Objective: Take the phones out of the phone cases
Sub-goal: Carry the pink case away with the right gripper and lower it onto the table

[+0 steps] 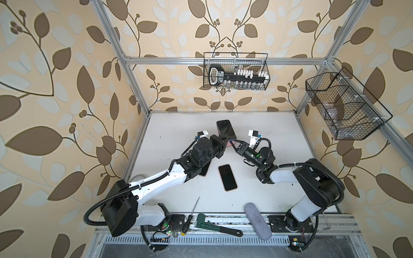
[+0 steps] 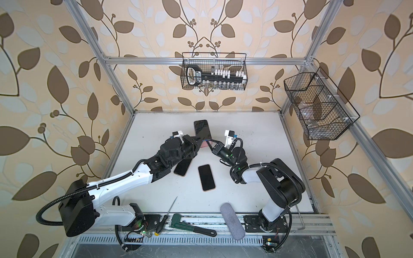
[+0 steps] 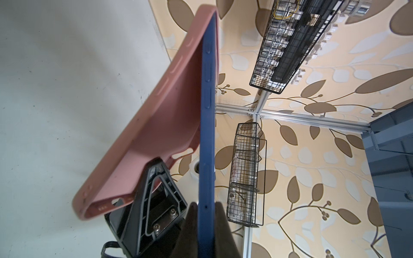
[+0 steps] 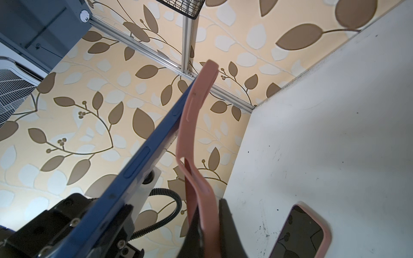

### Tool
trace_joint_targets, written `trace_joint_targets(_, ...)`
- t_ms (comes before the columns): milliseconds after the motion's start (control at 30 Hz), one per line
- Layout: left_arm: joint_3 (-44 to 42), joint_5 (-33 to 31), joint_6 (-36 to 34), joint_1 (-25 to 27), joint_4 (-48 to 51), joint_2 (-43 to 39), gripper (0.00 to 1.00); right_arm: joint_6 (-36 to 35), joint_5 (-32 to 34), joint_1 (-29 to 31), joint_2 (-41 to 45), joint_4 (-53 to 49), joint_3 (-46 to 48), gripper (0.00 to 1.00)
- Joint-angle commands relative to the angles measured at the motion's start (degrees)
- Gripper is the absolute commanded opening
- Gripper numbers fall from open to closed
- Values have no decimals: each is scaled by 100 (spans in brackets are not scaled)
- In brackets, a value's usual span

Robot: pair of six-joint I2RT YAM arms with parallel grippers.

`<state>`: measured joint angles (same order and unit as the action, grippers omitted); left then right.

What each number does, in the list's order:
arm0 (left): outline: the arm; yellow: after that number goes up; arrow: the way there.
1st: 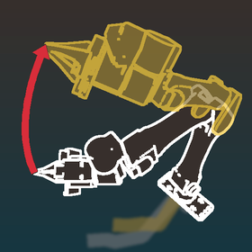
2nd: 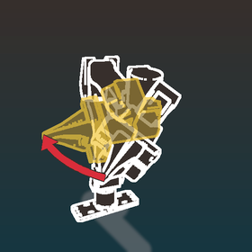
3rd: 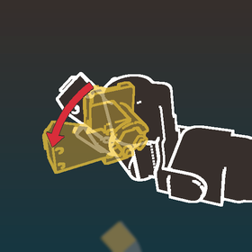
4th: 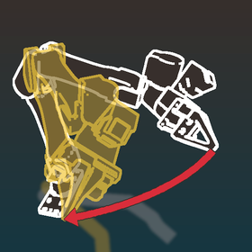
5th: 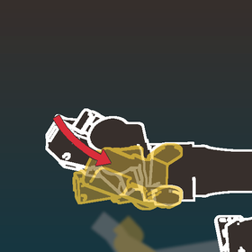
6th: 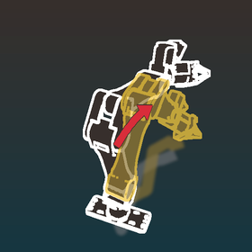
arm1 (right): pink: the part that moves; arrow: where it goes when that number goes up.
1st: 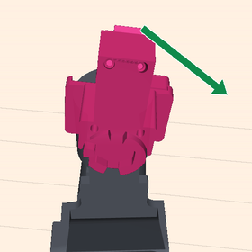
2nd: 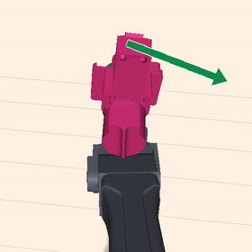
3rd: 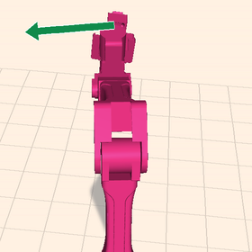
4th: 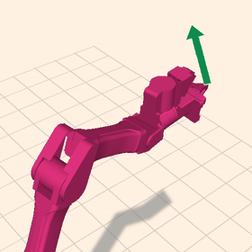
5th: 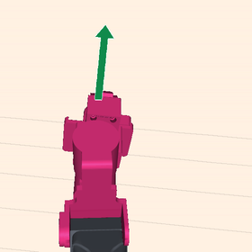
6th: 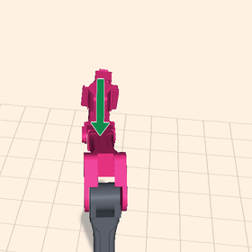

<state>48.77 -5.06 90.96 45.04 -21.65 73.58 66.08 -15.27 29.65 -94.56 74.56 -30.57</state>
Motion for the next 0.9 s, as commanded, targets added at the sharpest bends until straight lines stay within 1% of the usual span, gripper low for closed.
trace_joint_targets(0, 280, 181, -271, 111, -401, -258, 0, -52, 512, -293, -27, -170, 154, 0)
trace_joint_targets(367, 396, 303, -359, 119, -558, -213, 0, -152, 534, -514, -113, -214, 287, 0)
trace_joint_targets(533, 388, 378, -537, 119, -600, -213, 0, -181, 442, -946, 1, -505, 524, 0)
trace_joint_targets(700, 357, 357, -879, 102, -532, -248, 0, -524, 88, -1549, 375, -1656, 577, 0)
trace_joint_targets(867, 317, 434, -1126, 34, -625, -214, 0, -1306, -148, -2228, 934, -3257, 521, 0)
